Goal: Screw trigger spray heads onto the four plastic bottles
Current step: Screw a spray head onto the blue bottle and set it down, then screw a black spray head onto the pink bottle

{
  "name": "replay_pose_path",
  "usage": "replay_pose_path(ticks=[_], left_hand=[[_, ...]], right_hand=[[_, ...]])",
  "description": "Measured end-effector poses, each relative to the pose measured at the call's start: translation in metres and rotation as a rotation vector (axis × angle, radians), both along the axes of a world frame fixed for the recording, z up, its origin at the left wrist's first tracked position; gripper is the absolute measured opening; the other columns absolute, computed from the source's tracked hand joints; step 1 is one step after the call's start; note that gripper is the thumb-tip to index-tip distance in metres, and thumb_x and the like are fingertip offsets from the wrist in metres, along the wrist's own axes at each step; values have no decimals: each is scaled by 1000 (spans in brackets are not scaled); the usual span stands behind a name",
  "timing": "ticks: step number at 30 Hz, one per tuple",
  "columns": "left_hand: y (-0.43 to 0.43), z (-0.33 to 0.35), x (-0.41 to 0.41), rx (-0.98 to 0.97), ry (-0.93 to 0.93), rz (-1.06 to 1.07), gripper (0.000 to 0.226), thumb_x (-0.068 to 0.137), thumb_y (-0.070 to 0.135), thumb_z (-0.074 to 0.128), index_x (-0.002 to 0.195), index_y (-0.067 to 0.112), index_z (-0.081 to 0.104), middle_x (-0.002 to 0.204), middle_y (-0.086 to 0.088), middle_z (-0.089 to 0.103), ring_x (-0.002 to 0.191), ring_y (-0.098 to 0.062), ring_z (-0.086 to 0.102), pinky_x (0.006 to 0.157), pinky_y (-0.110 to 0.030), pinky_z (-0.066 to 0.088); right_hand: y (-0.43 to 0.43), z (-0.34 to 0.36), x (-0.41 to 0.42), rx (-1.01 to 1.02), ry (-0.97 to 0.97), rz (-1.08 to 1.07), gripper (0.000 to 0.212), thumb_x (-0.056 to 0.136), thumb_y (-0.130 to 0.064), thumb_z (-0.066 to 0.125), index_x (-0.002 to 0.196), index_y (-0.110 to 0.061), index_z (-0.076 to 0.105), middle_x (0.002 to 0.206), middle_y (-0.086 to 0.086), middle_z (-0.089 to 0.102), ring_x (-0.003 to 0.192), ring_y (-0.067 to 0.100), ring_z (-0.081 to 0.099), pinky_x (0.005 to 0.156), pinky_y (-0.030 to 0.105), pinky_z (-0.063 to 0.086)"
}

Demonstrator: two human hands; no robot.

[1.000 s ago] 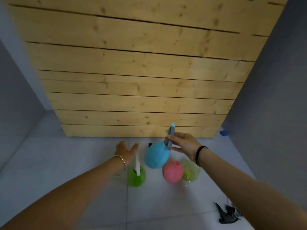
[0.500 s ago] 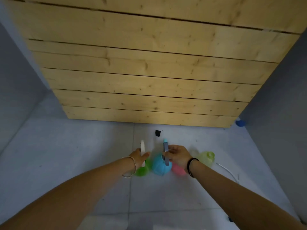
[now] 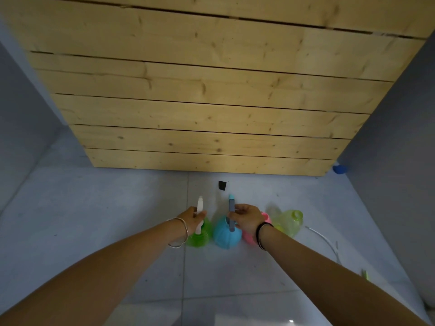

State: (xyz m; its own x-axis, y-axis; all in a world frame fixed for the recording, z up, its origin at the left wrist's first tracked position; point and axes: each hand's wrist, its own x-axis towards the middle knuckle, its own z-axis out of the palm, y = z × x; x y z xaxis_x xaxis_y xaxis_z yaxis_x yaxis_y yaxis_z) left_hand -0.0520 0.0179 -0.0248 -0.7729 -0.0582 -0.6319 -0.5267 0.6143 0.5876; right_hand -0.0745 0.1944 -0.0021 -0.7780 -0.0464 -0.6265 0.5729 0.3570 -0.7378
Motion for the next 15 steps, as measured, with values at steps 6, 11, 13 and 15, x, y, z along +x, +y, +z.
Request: replay_pose_path(ticks=[6, 11, 13, 15], left_hand=[[-1, 3, -4, 9, 23, 97, 61, 95, 45, 40, 142, 7, 32, 141, -16, 47, 123, -31, 51, 101, -37, 39], [3, 8, -10, 39, 85, 192, 61, 93, 44, 44, 141, 8, 32, 142, -14, 45, 125, -30, 48, 101, -36, 38], [5, 9, -12, 42, 111, 204, 62, 93, 44, 45, 142, 8, 30, 145, -13, 42, 127, -30, 46, 103, -36, 36], [7, 10, -13, 40, 134, 211, 65, 93, 44, 46, 143, 8, 28, 148, -12, 38, 131, -30, 43, 107, -38, 35]], right_hand=[[5, 6, -5, 122, 48, 72, 36, 82, -16, 65, 114, -1, 63, 115, 14, 67, 97, 23, 62, 89, 30, 51], [31, 11, -19, 132, 206, -32, 35, 82, -21, 68, 113, -6, 65, 116, 9, 65, 101, 21, 60, 78, 15, 49], [45, 8, -22, 230, 238, -21, 34, 83, -20, 68, 114, -7, 66, 120, 11, 65, 109, 24, 60, 93, 27, 47], [59, 1, -21, 320, 221, 7, 37, 83, -19, 67, 118, -8, 64, 124, 10, 63, 115, 24, 58, 101, 32, 44]])
